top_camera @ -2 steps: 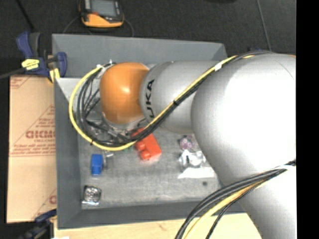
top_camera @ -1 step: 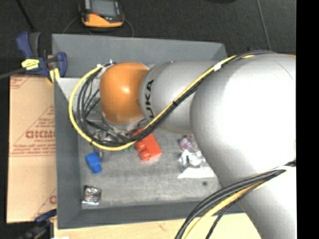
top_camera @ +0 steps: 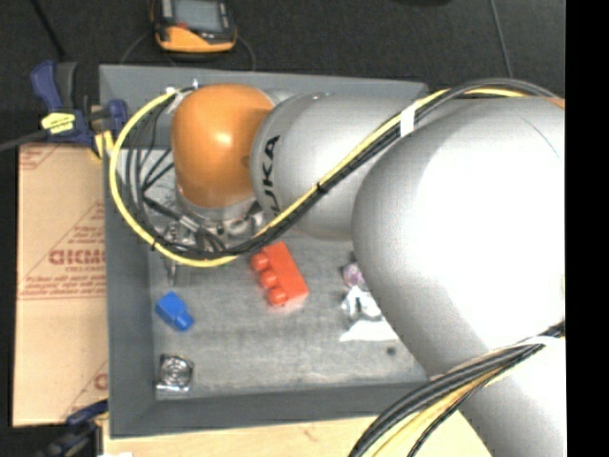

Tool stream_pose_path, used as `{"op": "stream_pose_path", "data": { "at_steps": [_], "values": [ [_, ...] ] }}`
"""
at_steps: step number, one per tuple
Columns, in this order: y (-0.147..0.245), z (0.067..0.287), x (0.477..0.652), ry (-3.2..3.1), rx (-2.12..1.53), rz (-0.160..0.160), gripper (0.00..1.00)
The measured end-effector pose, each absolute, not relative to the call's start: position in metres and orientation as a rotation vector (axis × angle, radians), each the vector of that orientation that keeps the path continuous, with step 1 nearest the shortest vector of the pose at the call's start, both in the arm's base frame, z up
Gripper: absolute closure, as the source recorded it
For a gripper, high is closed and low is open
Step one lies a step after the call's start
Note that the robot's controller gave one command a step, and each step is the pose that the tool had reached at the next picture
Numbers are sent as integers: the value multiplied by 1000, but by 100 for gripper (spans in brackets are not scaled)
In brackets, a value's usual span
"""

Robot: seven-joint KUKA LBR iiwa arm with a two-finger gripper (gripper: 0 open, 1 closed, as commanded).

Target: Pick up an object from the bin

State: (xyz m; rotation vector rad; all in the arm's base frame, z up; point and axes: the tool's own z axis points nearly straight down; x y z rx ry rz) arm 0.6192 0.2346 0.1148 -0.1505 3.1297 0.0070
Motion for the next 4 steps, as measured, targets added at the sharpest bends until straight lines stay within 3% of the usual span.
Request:
{"op": "stream_pose_path", "data": {
  "at_steps": [1, 2, 3, 4],
  "values": [
    [233, 113, 619, 3133, -146, 5, 0],
    [236, 70, 579, 3050, -744, 1, 0],
    [237, 75, 582, 3045, -734, 5, 100],
    [213, 241, 610, 3053, -674, 0, 100]
  ]
}}
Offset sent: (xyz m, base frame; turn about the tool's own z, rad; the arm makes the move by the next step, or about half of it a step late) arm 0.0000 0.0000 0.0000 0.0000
